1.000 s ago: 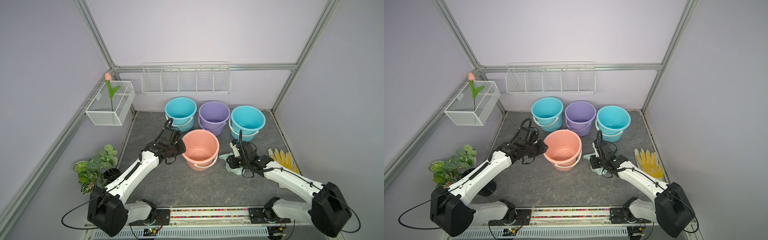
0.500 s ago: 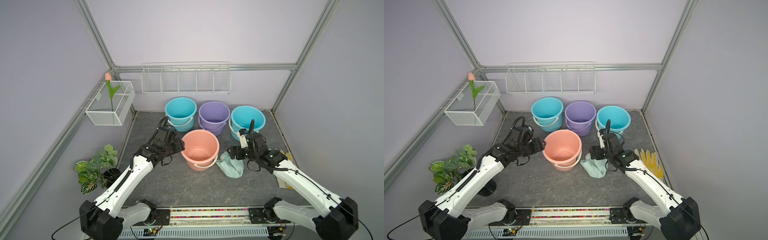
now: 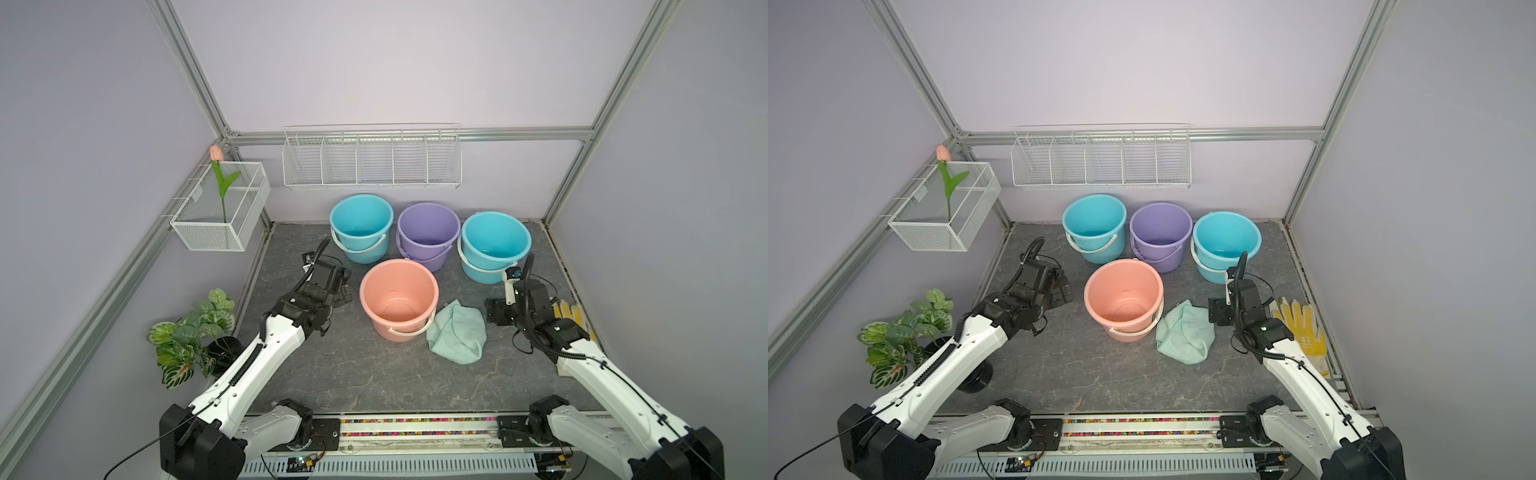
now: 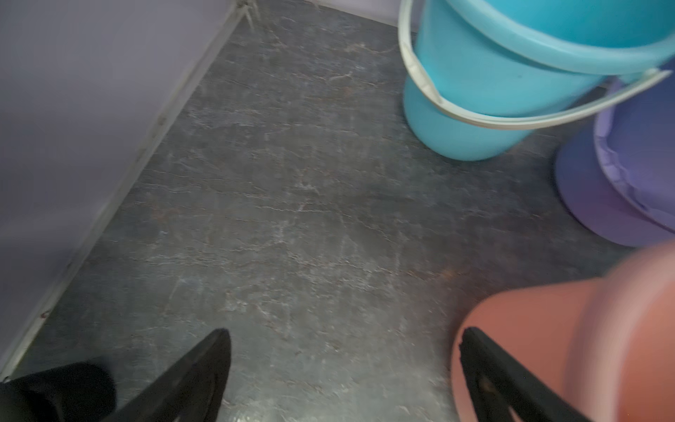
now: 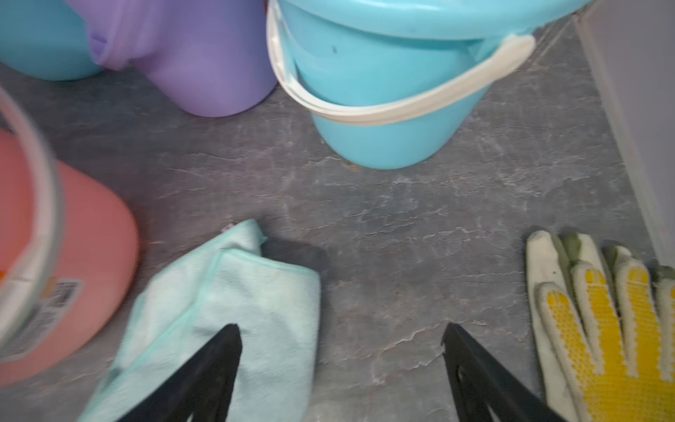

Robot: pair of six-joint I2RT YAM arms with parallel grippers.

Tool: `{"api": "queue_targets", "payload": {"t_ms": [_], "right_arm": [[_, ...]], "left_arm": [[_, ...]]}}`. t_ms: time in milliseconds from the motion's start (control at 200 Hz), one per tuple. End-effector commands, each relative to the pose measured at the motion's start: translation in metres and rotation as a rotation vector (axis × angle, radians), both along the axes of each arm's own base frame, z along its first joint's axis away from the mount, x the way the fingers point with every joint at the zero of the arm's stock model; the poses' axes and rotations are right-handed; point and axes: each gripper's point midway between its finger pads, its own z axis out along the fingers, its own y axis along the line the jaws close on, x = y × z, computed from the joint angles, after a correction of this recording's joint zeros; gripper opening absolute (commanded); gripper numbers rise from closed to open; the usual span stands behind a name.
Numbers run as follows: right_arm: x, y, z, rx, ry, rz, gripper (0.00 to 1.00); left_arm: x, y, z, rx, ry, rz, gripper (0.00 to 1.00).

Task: Wipe the inside of the bucket with a cloth
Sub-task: Place the cleaning item at the center of the board, then reset both arms

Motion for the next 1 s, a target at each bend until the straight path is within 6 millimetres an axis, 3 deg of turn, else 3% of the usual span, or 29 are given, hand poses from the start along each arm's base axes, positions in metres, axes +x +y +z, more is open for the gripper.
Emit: {"api": "queue_targets", "payload": {"t_ms": [0,95,200,235,275,370,560,740,855,995], "right_arm": [[0.019,-0.022,0.017,-0.123,-0.231,-0.046,0.89],[0.024,-0.037,0.009,-0.153,-0.303,-0.086,0.89],[0.033,-0.050,0.000,-0.138,-0.338,-0.127,0.89],[0.036,-0.048,-0.004,-0.124,-0.344,-0.121,0.89],[0.041,-0.061,-0.008,-0.115,-0.346,-0.162,0.89],[0.052,-0.064,-0.013,-0.082,-0.367,-0.170,0.89],[0.074,-0.065,-0.011,-0.056,-0.436,-0.140,0.89],[0.087,-0.072,-0.024,-0.034,-0.436,-0.131,0.89],[0.089,-0.069,-0.039,-0.014,-0.428,-0.095,0.89],[0.095,-0.064,-0.043,-0.011,-0.389,-0.064,0.89]], "left_arm": [[0.009,0.041,0.013,0.169,-0.157,0.160,0.96],[0.012,0.054,0.009,0.253,-0.235,0.213,0.95],[0.024,0.057,-0.003,0.312,-0.317,0.194,0.98],[0.027,0.060,-0.007,0.303,-0.292,0.194,0.97],[0.031,0.065,-0.005,0.294,-0.287,0.209,0.97],[0.042,0.080,-0.013,0.280,-0.317,0.237,0.98],[0.053,0.110,-0.050,0.235,-0.351,0.273,0.97],[0.077,0.100,-0.047,0.237,-0.385,0.174,0.98],[0.086,0.098,-0.060,0.200,-0.416,0.117,0.99],[0.091,0.090,-0.066,0.171,-0.403,0.045,1.00]]}}
